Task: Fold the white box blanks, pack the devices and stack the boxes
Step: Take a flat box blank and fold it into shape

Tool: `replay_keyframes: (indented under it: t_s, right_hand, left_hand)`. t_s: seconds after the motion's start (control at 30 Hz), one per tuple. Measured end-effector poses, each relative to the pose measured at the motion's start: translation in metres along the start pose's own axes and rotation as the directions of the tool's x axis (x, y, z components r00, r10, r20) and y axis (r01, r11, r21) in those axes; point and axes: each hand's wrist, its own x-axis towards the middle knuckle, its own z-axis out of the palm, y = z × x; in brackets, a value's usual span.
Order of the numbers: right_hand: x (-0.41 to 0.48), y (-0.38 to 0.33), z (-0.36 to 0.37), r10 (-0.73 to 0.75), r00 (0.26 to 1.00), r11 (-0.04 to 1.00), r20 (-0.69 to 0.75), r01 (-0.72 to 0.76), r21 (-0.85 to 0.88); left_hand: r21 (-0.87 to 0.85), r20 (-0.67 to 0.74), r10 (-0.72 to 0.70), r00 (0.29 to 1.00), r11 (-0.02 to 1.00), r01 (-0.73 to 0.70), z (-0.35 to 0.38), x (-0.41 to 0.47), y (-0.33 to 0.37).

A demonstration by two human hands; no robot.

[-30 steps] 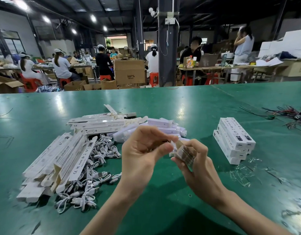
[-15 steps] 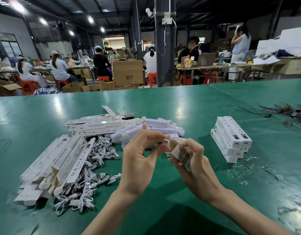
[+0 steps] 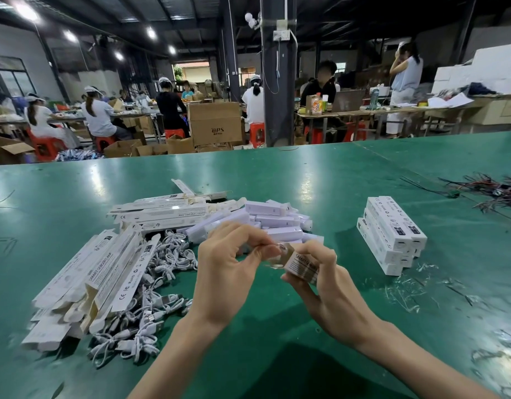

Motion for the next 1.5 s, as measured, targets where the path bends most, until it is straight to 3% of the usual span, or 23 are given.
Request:
replay_keyframes:
  t_s: [0.17, 0.33, 0.53, 0.67, 1.0, 1.13, 1.27, 1.37, 1.5]
  right_hand:
    - [0.0, 0.0, -0.001, 0.033, 0.999, 0.999, -0.008, -0.033, 0.005]
    - [0.0, 0.003, -0.003, 0.063, 0.998, 0.998, -0.005, -0.063, 0.006]
    - [0.0, -0.001, -0.002, 0.022, 1.0, 0.999, 0.015, -0.022, 0.025]
    - [0.001, -0.004, -0.005, -0.022, 0.999, 1.0, 0.041, 0.021, 0.014]
    - [0.001, -0.003, -0.001, -0.028, 0.99, 1.0, 0.141, 0.03, -0.007]
    - [0.001, -0.004, -0.002, -0.045, 0.99, 0.998, 0.133, 0.039, 0.043]
    - [0.002, -0.005, -0.002, 0.007, 0.999, 0.997, 0.049, -0.011, 0.078]
    - [0.004, 0.001, -0.006, 0.116, 0.993, 0.992, -0.005, -0.116, 0.05]
    - [0.009, -0.002, -0.009, 0.145, 0.988, 0.988, -0.055, -0.142, 0.059]
  left_hand:
    - [-0.016, 0.008, 0.049, 0.999, 0.999, -0.049, 0.002, -0.002, -0.001]
    - [0.059, 0.142, 0.134, 0.981, 0.988, -0.143, -0.001, 0.001, -0.006]
    - [0.093, 0.358, 0.017, 0.934, 0.994, -0.054, -0.004, -0.004, -0.004]
    - [0.102, 0.421, -0.029, 0.907, 0.995, -0.015, -0.005, -0.005, -0.002]
    - [0.273, 0.538, -0.027, 0.843, 0.951, -0.144, 0.005, -0.011, -0.002]
    - [0.244, 0.484, 0.022, 0.875, 0.957, -0.159, 0.004, -0.01, 0.0]
    - [0.06, 0.215, 0.056, 0.975, 0.996, -0.07, 0.003, -0.007, 0.003]
    - [-0.062, 0.076, 0.006, 0.997, 0.998, -0.001, 0.005, -0.007, 0.002]
    - [-0.258, -0.033, -0.166, 0.986, 0.954, 0.152, 0.014, -0.011, 0.005]
